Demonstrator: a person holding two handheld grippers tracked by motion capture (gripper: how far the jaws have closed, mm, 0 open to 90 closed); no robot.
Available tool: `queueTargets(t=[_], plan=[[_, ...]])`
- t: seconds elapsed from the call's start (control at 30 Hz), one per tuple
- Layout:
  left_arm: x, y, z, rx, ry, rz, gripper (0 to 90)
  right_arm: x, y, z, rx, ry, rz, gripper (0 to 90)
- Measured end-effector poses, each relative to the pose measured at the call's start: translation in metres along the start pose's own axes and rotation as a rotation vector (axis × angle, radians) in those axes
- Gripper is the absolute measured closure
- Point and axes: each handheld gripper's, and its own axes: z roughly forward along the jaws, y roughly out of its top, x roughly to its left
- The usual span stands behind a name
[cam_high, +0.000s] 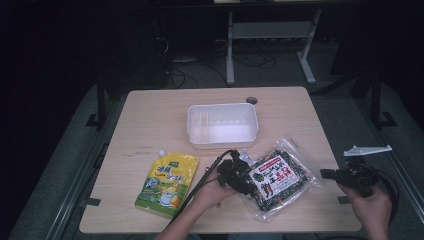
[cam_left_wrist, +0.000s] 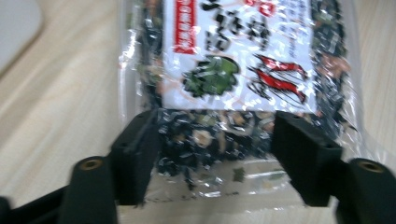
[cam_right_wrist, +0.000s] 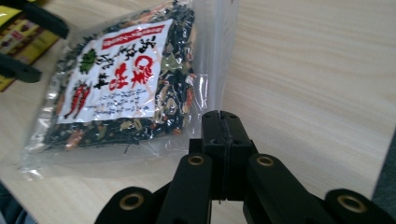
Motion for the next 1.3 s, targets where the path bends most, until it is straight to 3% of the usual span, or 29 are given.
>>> queueTargets(t=[0.1,0.2,0.5,0.6,0.63,0.67,0.7,0.83,0.97,1.13,1.3], plan=[[0.007,0.003,0.001,-0.013,-0.035,-0.030,21.6,0.008,0.006,-0.014,-0.020,-0.001,-0.043,89.8],[0.010,0.005,0.001,-0.045,-0.070,-0.029,20.0,0.016,0.014,-0.027,-0.046,0.008,-0.086,89.8],[0.021,0.008,0.005,-0.055,-0.084,-0.048,18.9,0.035,0.036,-0.060,-0.108,0.058,-0.202,89.8],[0.026,0.008,0.005,-0.069,-0.143,-0.058,20.1,0.038,0.044,-0.065,-0.122,0.103,-0.234,89.8],[0.026,0.008,0.005,-0.069,-0.143,-0.058,21.3,0.039,0.047,-0.067,-0.128,0.119,-0.244,89.7],[0.029,0.008,0.005,-0.076,-0.187,-0.073,21.3,0.039,0.047,-0.067,-0.128,0.119,-0.244,89.7],[0.034,0.007,0.006,-0.077,-0.242,-0.098,24.6,0.041,0.053,-0.068,-0.139,0.147,-0.261,89.8],[0.040,0.004,0.004,-0.069,-0.288,-0.109,30.5,0.039,0.064,-0.063,-0.129,0.166,-0.272,89.7],[0.046,0.000,0.000,-0.093,-0.352,-0.125,46.0,0.033,0.071,-0.058,-0.154,0.194,-0.251,89.7],[0.044,-0.003,-0.005,-0.103,-0.361,-0.084,62.9,0.030,0.078,-0.053,-0.152,0.194,-0.251,89.7],[0.042,-0.008,-0.012,-0.131,-0.343,-0.052,70.1,0.023,0.081,-0.048,-0.151,0.208,-0.249,88.1]])
